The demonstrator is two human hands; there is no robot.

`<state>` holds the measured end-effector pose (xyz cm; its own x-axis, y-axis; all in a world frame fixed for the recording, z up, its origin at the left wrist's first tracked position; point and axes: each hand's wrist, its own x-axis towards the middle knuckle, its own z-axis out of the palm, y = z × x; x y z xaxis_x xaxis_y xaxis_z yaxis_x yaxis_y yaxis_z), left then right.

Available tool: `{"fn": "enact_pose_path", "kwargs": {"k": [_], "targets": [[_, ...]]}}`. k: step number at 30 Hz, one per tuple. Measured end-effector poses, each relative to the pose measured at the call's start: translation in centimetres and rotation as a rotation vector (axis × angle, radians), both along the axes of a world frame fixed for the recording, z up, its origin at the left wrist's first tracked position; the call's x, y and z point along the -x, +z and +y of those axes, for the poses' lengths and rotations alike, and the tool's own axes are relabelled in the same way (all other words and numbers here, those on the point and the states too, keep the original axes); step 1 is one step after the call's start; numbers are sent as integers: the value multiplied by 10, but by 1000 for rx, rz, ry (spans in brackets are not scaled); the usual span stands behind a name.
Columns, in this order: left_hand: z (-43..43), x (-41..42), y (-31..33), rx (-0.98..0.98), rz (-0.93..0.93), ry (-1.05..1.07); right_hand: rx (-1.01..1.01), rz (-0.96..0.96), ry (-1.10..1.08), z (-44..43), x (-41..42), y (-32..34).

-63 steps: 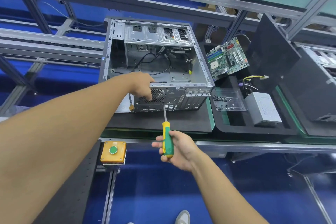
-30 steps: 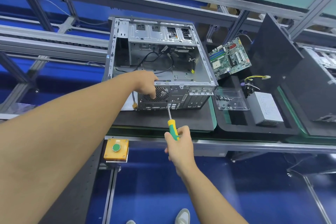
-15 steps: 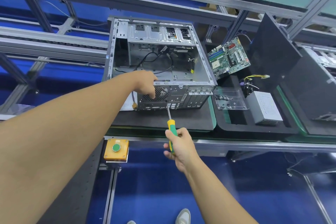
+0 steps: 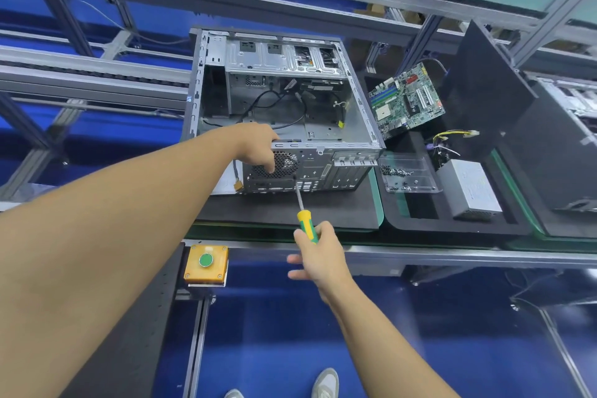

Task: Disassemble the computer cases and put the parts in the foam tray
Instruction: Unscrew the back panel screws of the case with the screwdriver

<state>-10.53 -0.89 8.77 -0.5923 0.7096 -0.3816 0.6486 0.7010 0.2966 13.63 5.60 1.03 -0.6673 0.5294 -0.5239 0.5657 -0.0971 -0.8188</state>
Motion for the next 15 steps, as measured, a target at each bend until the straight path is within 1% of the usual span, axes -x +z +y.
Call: {"fn": "enact_pose_path", "kwargs": {"k": [1,3,5,6,7,8,11,15], "targets": [[0,0,0,-4,-1,1,52,-8,30,0,1,2],[0,-1,1,-6,-5,4,225,-6,63,2,2,7],[0,-2,1,-10,-6,9,431,4,22,9,3,10],[0,-2,2,-13,-6,11,507,15,3,13,3,10],[1,-2,2,-16,-7,12,533,27,-3,15,2,8],[1,-2,2,-19,-9,13,497,35,5,16,2,6],[1,-2,1,-23,-17,20,243,37,62,14,1,3],[1,-2,1,-36,-11,24,90,26,40,5,1,-3]]}}
